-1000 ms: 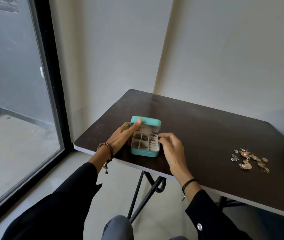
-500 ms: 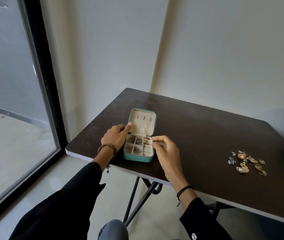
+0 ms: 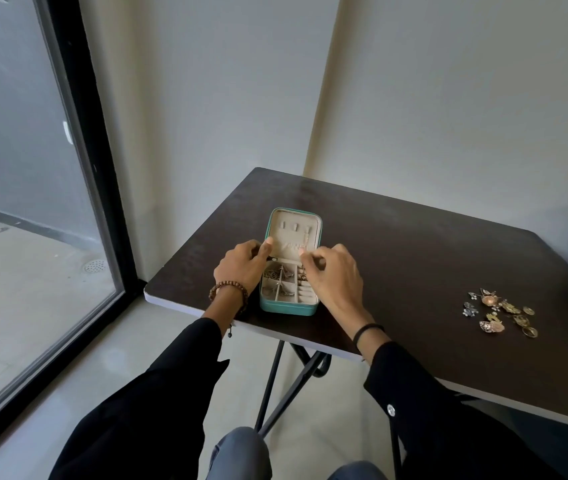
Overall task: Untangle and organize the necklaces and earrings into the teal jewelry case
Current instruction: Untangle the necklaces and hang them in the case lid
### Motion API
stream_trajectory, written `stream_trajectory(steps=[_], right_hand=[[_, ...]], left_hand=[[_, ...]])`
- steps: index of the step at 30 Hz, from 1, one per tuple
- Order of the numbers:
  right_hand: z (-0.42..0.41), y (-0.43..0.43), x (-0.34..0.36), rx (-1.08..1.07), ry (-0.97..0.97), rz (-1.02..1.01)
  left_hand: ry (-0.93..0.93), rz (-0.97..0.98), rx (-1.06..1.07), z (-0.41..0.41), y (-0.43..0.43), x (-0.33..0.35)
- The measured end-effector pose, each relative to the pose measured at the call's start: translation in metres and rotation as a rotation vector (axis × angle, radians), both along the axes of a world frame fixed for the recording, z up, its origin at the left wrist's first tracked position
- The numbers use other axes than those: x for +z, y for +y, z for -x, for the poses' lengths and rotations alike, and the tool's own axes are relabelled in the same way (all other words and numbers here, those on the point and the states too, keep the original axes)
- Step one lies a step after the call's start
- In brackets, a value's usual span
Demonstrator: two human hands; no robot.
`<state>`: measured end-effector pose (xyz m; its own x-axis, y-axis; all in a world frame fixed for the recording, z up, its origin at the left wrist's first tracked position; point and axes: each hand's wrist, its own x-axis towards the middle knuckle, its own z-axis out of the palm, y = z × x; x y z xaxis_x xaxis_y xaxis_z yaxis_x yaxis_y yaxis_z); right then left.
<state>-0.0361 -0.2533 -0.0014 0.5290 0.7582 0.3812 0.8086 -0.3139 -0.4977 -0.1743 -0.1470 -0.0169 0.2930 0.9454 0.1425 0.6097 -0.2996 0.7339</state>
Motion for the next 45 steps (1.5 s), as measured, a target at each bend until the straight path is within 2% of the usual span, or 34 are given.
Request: stream_trajectory(steps=[2, 6, 12, 20, 22, 26, 32, 35, 39, 41, 45], right_hand=[[0.004, 0.011, 0.008, -0.089, -0.055, 0.078], [0.01, 0.024, 0.019, -0.139, 0.049, 0.125], [0.003, 0.022, 0.035, -0.033, 0.375, -0.137], [-0.014, 0.032, 0.059, 0.056, 0.513, -0.277], [-0.016, 0.028, 0.061, 0.094, 0.548, -0.286], [-0.014, 0.01, 0.065, 0.159, 0.607, -0.284], [-0.008, -0.028, 0.086, 0.245, 0.606, -0.255], [-0.006, -0.041, 0.094, 0.286, 0.574, -0.228], [-0.006, -0.058, 0.108, 0.32, 0.539, -0.229], [-0.008, -0.065, 0.117, 0.312, 0.529, -0.237], [-0.015, -0.08, 0.135, 0.306, 0.546, -0.275]], left_hand=[[-0.005, -0.002, -0.002, 0.001, 0.0, 0.001], [-0.024, -0.009, -0.017, 0.001, 0.0, -0.001], [-0.05, -0.006, -0.015, 0.001, 0.0, -0.002], [-0.082, 0.02, -0.014, 0.001, 0.0, -0.001], [-0.137, 0.027, -0.011, 0.002, -0.001, -0.001], [-0.369, 0.064, 0.028, 0.005, -0.001, -0.001], [-0.54, 0.057, 0.164, 0.009, -0.022, 0.017], [-0.534, 0.031, 0.06, 0.002, -0.037, 0.037], [-0.569, 0.066, -0.275, -0.012, -0.065, 0.077], [-0.579, 0.143, -0.389, -0.019, -0.076, 0.095], [-0.57, 0.236, -0.459, -0.029, -0.09, 0.118]])
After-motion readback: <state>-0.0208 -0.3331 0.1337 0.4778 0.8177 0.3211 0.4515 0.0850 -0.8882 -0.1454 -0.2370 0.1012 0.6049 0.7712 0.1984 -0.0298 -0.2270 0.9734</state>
